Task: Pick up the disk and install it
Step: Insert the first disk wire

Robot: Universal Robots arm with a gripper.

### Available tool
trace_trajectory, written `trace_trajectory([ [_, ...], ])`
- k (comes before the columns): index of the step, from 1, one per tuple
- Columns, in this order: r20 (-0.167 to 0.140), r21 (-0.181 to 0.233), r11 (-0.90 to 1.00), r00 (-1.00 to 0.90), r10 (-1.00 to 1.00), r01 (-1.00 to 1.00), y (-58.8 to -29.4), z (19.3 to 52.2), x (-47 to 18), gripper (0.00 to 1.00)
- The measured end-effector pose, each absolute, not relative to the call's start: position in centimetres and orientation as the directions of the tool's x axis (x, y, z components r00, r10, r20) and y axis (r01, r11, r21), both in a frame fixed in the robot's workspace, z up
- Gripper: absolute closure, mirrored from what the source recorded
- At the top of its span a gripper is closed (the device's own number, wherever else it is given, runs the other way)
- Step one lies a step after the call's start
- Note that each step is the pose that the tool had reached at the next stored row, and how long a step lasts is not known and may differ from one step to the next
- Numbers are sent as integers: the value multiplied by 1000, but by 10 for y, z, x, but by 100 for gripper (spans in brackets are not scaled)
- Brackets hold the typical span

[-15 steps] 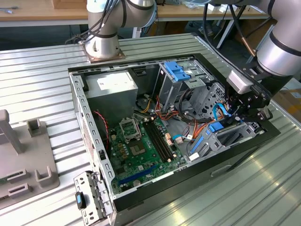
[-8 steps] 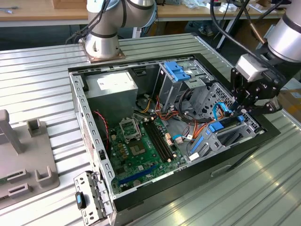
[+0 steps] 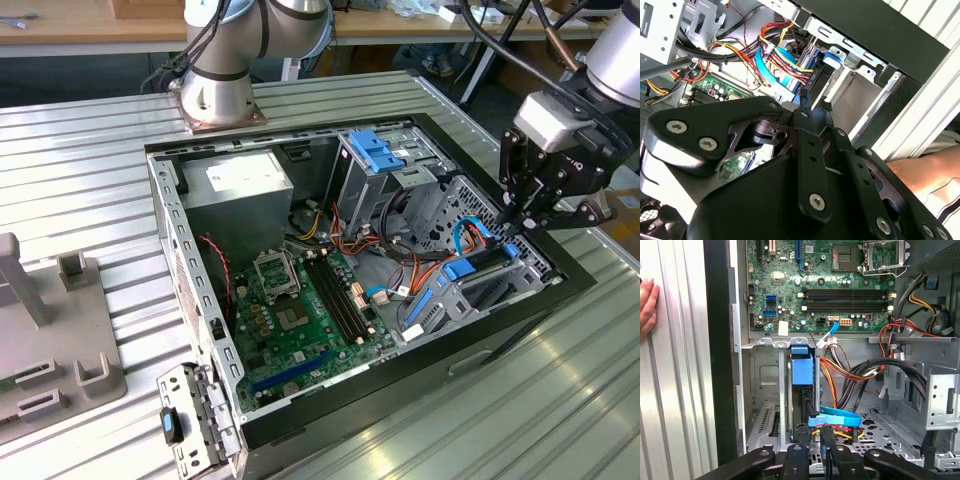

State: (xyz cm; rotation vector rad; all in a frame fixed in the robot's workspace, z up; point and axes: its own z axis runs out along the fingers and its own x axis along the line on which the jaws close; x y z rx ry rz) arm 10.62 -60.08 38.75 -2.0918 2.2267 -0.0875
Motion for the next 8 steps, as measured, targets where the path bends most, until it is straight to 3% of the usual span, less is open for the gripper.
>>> trace_trajectory([
  [8,-23,-100,63,-61,-998,-993,-590,388,99,76],
])
